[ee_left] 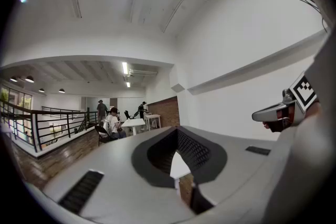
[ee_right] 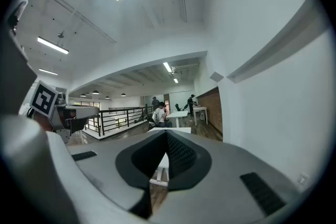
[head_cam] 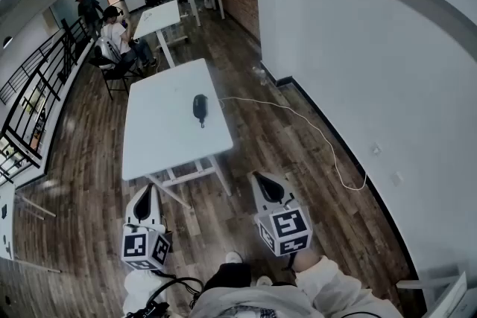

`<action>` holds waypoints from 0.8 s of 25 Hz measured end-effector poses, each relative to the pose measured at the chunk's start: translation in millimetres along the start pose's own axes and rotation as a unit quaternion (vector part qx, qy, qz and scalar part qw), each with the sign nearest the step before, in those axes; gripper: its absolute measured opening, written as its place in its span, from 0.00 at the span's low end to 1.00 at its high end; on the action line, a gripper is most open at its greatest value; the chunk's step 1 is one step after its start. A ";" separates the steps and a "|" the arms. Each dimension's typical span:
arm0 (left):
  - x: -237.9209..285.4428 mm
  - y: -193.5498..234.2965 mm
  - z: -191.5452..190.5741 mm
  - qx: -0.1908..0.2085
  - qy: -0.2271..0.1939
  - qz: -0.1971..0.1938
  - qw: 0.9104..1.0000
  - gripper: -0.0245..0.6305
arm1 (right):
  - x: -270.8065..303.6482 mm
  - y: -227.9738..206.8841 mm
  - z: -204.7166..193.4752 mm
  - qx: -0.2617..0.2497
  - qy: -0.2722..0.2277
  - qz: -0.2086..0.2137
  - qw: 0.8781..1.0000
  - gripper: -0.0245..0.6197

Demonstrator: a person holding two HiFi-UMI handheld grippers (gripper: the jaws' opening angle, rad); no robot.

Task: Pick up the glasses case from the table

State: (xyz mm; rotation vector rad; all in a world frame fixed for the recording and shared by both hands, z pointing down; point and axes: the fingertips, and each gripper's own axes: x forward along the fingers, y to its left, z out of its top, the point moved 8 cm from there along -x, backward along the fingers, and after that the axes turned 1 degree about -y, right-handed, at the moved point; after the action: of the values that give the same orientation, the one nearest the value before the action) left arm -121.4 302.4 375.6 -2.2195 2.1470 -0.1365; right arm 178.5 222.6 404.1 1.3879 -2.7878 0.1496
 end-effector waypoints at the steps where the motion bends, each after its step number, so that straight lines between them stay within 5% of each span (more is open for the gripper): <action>1: 7.3 2.9 -1.7 -0.001 -0.001 0.003 1.000 0.08 | 7.9 -3.5 -2.1 0.000 0.001 0.003 1.000 0.05; 8: 96.2 31.6 -25.2 -0.005 -0.006 -0.009 1.000 0.08 | 91.5 -30.3 -14.2 -0.009 0.013 -0.003 1.000 0.05; 20: 334.1 159.0 -43.2 -0.019 0.011 -0.044 0.999 0.08 | 355.9 -53.8 19.8 -0.024 0.043 -0.015 0.999 0.05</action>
State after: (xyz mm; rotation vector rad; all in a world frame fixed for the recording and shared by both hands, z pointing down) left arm -273.1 -35.8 412.5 -2.3448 2.0794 -0.1256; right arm 7.1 -94.5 411.2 1.3781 -2.6817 0.1384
